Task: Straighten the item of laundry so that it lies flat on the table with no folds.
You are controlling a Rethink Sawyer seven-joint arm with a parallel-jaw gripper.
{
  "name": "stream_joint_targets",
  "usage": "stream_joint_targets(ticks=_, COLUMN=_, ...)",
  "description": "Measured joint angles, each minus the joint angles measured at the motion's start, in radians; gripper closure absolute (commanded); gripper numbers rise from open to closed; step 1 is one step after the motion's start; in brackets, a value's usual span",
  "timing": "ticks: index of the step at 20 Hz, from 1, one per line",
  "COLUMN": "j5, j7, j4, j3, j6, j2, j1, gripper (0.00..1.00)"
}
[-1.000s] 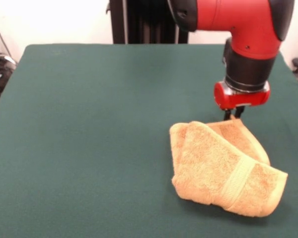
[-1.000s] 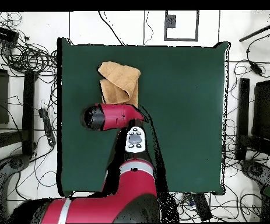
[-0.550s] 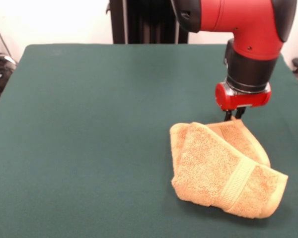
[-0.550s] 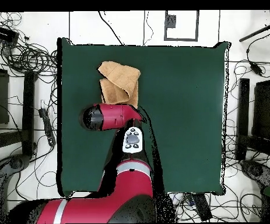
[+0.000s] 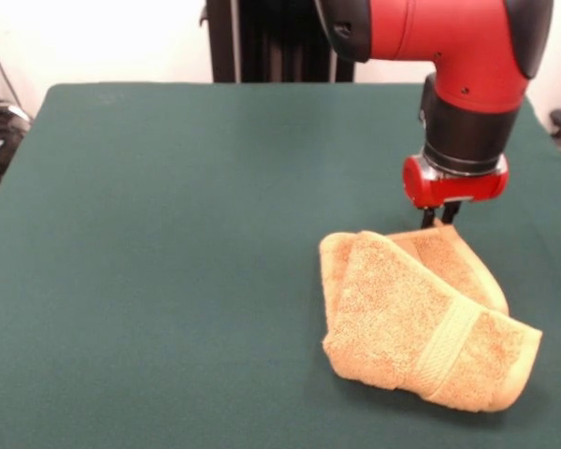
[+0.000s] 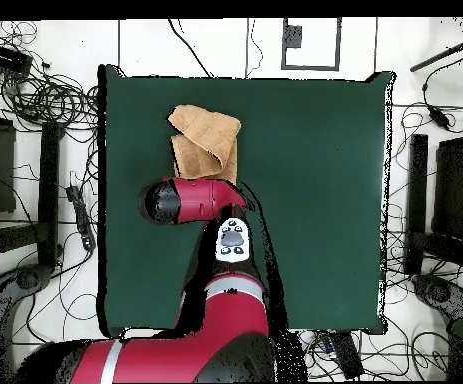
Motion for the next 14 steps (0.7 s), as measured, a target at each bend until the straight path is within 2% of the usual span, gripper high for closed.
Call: stream_joint_targets(ticks=14, j5=-0.007, j7=0.0, j4=0.017, j3=0.0, j6=0.0, j2=-0.046, j1=0.001, gripper=1.0)
